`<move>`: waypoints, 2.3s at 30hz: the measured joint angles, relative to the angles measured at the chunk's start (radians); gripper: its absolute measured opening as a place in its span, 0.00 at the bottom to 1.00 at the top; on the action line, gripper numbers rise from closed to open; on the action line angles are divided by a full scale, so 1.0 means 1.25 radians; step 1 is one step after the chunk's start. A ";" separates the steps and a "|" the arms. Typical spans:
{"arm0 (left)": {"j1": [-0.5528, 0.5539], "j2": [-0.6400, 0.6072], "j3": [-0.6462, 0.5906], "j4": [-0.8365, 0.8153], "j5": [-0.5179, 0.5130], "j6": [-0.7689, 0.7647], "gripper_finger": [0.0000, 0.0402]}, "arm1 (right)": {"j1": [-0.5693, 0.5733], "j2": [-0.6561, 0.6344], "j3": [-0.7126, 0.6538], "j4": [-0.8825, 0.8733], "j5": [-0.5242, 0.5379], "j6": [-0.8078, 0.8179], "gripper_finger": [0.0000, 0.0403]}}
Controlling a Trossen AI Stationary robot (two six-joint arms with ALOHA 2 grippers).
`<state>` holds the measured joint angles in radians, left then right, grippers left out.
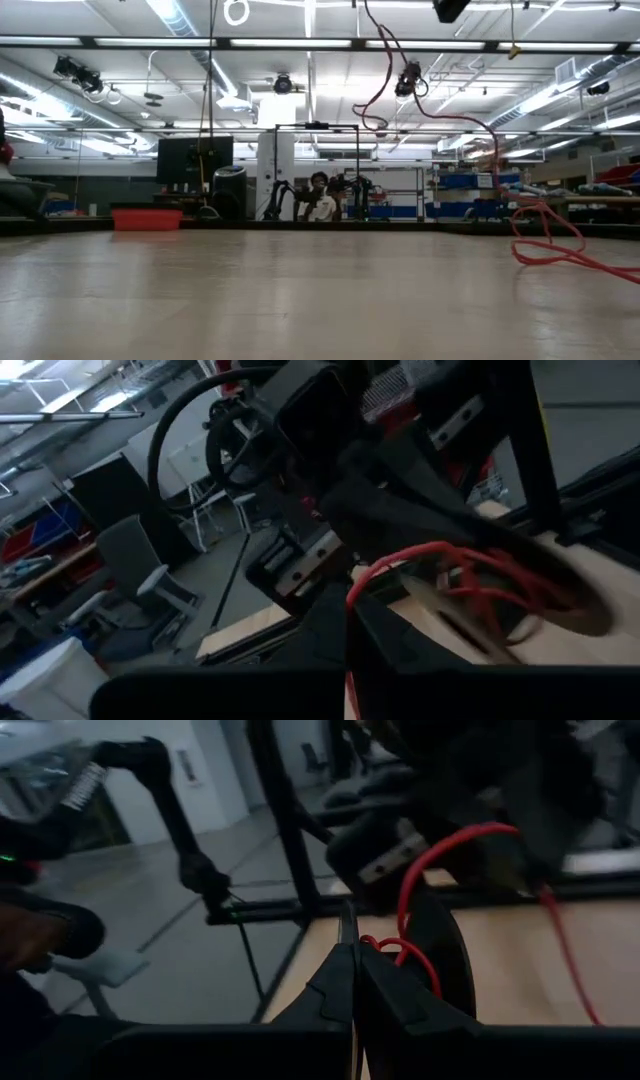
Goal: Coil cords
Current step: Coil the red wire onto the spool
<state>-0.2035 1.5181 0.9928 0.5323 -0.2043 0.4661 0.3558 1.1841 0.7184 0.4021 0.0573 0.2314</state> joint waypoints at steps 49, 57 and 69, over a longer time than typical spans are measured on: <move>-0.012 0.074 -0.001 -0.001 0.067 -0.339 0.12 | -0.045 0.312 0.001 0.881 -0.142 -0.279 0.01; -0.012 0.072 -0.001 -0.013 0.067 -0.341 0.21 | -0.045 0.314 0.000 0.871 -0.148 -0.280 0.01; -0.012 0.071 0.000 -0.022 0.070 -0.361 0.21 | -0.016 0.311 0.000 0.921 -0.141 -0.380 0.01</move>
<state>-0.2180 1.6073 0.9922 0.5045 -0.1171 0.0143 0.3362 1.5728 0.7188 1.5533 -0.1186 -0.2439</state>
